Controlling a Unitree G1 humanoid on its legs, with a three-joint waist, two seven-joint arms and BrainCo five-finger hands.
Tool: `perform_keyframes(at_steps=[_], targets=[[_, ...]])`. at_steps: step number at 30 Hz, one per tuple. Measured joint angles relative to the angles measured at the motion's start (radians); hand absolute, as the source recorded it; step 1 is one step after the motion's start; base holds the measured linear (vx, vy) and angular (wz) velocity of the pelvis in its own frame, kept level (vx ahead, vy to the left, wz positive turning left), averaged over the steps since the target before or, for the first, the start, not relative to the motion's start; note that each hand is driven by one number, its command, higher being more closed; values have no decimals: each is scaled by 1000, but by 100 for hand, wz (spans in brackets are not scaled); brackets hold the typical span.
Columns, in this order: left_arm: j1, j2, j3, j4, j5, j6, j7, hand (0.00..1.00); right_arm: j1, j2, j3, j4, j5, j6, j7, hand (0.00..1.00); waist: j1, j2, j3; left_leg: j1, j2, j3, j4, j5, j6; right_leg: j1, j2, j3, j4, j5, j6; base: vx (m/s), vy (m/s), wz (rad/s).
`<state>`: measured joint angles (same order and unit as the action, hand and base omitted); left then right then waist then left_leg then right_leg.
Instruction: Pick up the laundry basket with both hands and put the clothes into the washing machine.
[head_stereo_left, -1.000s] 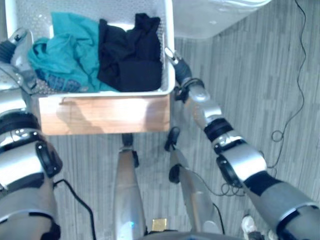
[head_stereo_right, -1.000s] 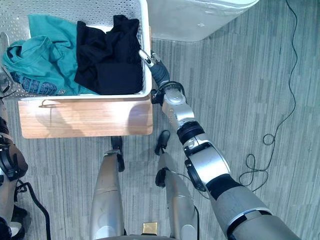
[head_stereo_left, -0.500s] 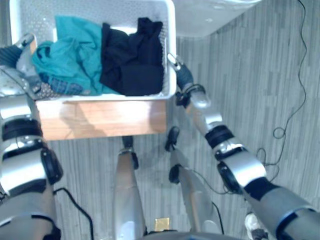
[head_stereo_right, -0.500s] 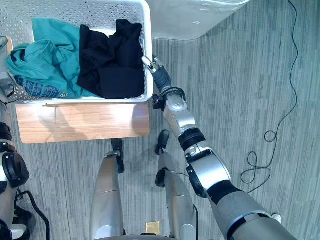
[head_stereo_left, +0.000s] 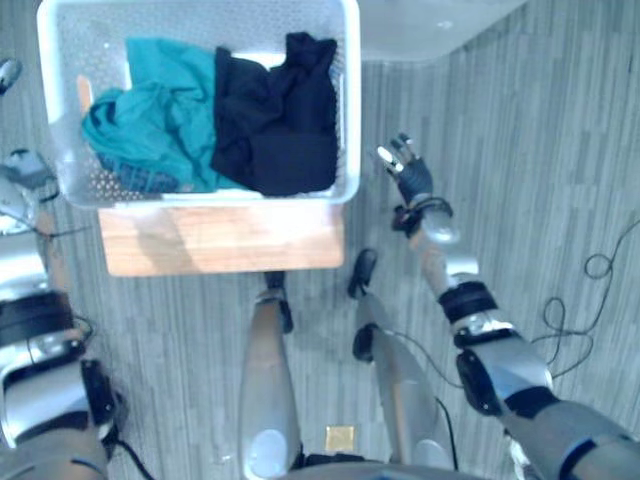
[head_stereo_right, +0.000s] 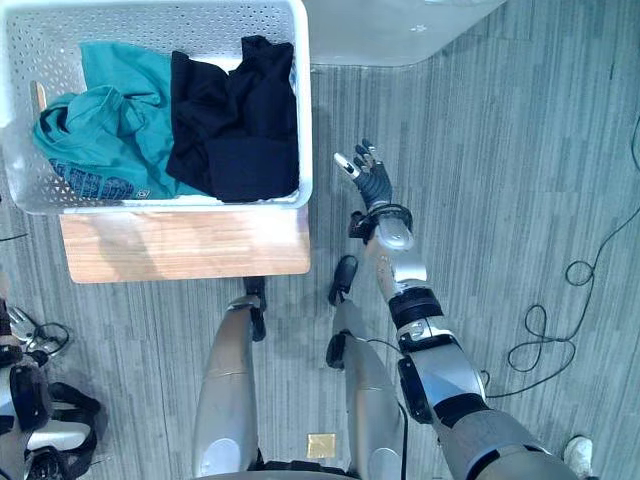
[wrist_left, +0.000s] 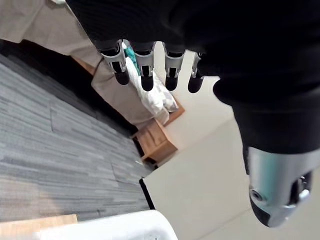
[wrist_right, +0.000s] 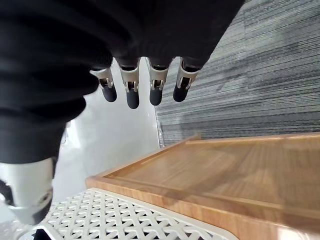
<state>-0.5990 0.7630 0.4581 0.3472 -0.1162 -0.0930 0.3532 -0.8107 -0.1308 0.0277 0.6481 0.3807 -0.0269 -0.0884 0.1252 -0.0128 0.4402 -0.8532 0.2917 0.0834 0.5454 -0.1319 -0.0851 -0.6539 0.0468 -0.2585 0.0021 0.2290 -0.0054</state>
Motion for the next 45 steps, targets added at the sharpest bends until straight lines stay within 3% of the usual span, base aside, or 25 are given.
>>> perform_keyframes(at_steps=[8, 16, 19, 23, 29, 33, 45], targets=[[9, 6, 29, 19, -1, -1, -2, 0, 19, 3, -26, -7, -9, 2, 0, 0, 18, 13, 7, 4, 0, -2, 0, -1, 0, -1, -1, 8, 14, -11, -6, 2, 1, 0], [-236, -3, 22, 329, -29, 20, -73, 0, -66, 2, -10, -7, -8, 6, -4, 0, -3, 18, 32, -26, 2, -14, 27, -2, 0, -15, 2, 0, 29, -11, -6, 2, 2, 1], [-310, -45, 21, 412, -29, 42, -100, 0, -104, -16, 30, -14, -3, 7, -5, 0, -3, 17, 33, -32, 6, -19, 42, -7, 1, -17, 5, 5, 30, -11, -6, 4, 8, -5], [-392, -64, 20, 481, -29, 65, -138, 0, -132, -19, 60, -154, 27, 4, -21, 0, -13, 14, 35, -65, 24, -24, 83, -22, 0, -36, 19, 10, 36, -9, -5, 2, 4, -14], [-441, -80, 29, 493, -43, 71, -141, 0, -138, -69, 46, -264, 90, -3, -64, 0, -21, 13, 36, -75, 28, -29, 101, -28, 4, -37, 22, 10, 38, -5, 0, 4, 3, -3], [-484, -98, 49, 526, -49, 76, -144, 0, -144, -72, 49, -406, 122, -43, -63, 0, -26, 11, 35, -76, 28, -29, 110, -30, 6, -35, 21, 12, 38, 0, 7, 0, 0, 0], [-494, -135, 22, 524, -49, 73, -156, 0, -164, -36, 108, -429, 125, -45, -62, 0, -31, 3, 30, -76, 23, -38, 120, -30, 9, -24, 18, 3, 38, 4, 12, 7, 3, 2]])
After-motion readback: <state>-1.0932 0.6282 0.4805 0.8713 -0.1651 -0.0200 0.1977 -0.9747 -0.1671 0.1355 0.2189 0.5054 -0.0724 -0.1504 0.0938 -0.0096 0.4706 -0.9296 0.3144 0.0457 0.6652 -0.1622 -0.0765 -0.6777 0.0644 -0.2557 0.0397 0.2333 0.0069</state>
